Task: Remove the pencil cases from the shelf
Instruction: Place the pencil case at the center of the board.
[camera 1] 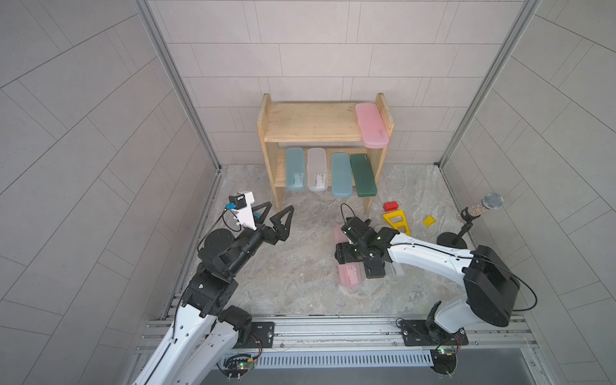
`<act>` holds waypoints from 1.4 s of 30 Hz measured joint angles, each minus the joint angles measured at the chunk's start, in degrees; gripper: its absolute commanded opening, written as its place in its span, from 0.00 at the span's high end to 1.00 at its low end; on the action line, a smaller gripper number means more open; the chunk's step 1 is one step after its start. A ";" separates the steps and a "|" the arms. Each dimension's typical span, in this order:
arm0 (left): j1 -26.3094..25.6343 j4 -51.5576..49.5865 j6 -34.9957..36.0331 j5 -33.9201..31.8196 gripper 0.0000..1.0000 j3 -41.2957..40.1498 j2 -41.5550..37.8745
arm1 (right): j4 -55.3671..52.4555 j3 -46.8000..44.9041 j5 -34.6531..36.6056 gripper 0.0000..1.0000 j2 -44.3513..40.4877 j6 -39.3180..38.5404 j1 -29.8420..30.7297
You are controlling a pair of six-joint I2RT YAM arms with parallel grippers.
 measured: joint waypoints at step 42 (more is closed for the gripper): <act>-18.64 13.75 -22.36 1.49 0.00 32.28 40.70 | -12.11 -0.81 1.97 0.00 -38.93 -10.29 -27.19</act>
